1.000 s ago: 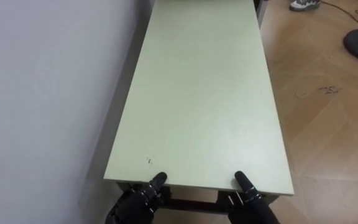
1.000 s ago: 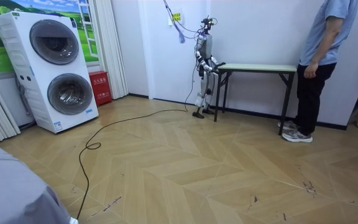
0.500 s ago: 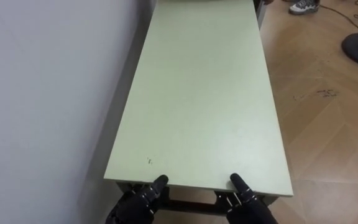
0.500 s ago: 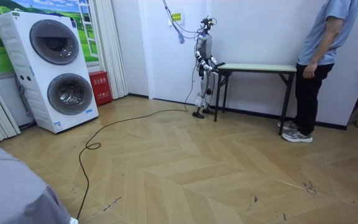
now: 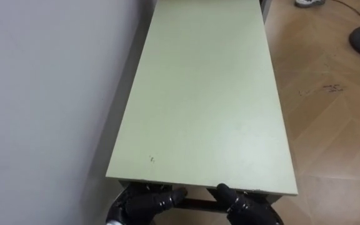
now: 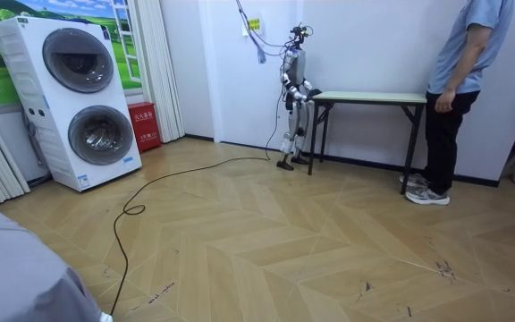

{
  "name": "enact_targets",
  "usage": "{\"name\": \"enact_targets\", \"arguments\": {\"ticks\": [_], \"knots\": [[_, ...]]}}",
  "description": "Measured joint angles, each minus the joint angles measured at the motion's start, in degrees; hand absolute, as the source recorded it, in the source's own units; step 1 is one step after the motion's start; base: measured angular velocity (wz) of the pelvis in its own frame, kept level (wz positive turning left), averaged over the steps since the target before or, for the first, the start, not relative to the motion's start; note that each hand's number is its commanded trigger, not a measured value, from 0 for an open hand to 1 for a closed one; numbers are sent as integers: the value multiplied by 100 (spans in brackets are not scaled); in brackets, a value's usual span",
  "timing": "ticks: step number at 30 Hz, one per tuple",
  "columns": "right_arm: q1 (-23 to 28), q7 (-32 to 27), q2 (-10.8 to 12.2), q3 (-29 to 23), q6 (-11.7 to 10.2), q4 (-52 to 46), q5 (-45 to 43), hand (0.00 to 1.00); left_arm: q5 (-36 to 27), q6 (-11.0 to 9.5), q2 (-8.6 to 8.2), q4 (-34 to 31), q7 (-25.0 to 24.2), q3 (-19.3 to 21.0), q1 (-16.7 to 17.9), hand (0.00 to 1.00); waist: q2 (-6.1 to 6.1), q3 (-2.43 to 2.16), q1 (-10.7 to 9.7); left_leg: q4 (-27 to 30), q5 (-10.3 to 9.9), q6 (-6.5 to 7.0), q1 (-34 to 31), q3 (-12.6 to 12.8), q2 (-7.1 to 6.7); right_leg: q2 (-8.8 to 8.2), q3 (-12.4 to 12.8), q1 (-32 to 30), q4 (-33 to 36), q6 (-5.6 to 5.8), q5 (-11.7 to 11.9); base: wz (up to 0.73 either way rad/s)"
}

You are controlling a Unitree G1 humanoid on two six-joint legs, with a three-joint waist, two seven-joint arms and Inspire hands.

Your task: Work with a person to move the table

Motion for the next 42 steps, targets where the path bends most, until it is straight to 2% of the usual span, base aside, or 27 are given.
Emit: {"name": "enact_targets", "arguments": {"ticks": [3,7,10,16,22,25,27,28,30,33,34,37,42], "knots": [[-28,176,-9,-13,-13,-148,-484,0,219,-15,47,-145,-55,5,102,0,-11,7,0,16,2,27,-4,1,-4,-1,11,-2,-10,0,0,-1],[-64,361,-115,69,-31,-234,-1216,0,590,-26,267,-257,-217,-7,157,0,-19,10,10,-6,1,29,-9,17,-1,-4,21,-51,-11,0,0,-3],[-70,401,-160,129,-97,-247,-1726,0,1055,-205,344,-258,-222,-92,157,0,-23,10,-1,-7,1,29,6,9,-8,-6,12,9,-20,0,0,5],[-92,355,-238,158,-170,-235,-2416,0,1448,-365,417,-258,-283,-130,159,0,-69,29,7,-12,2,29,27,19,-6,-5,15,24,-21,0,0,1],[-137,14,-293,171,-173,91,-2882,0,1583,-371,424,-24,-219,-336,150,0,-117,42,2,-25,2,30,112,-11,-20,-4,12,112,-42,2,1,0],[-220,-404,-261,236,-215,647,-3212,0,2015,-391,426,346,86,-333,144,0,-142,19,23,-25,-7,17,133,-8,-4,21,30,117,-96,-3,15,0],[-245,-738,-225,309,-216,959,-3247,0,2245,-471,383,735,285,-338,121,0,-143,7,39,-39,-9,13,132,1,7,28,24,114,-111,-10,27,0],[-225,-980,-177,321,-216,1126,-3254,0,2347,-480,364,978,448,-335,146,0,-153,-16,36,-53,-7,13,132,13,6,28,18,114,-116,-10,27,0],[-226,-1276,-149,321,-223,1328,-3261,0,2381,-486,356,1283,641,-333,165,0,-158,-21,36,-53,-6,12,126,16,6,28,11,115,-118,-10,27,0],[-249,-1756,-44,310,-315,1897,-3260,0,2376,-617,278,1935,1029,-264,146,0,-206,-63,47,-125,-4,13,227,-1,-16,15,7,213,-188,-7,28,0],[-247,-1919,20,267,-351,2147,-3259,0,2375,-715,235,2174,1205,-195,110,0,-217,-77,63,-144,-5,12,270,-2,-19,13,2,260,-213,-5,30,0],[-235,-2274,188,14,-384,2750,-3257,0,2378,-793,60,2813,1576,87,60,0,-206,-75,114,-199,-18,2,368,-6,-24,9,38,324,-225,-2,31,-5],[-188,-2648,360,-351,-420,3172,-3178,0,2451,-817,-120,3181,1944,534,207,0,-211,-75,107,-254,0,-9,405,-9,-20,15,19,354,-262,-2,31,-1]]}}
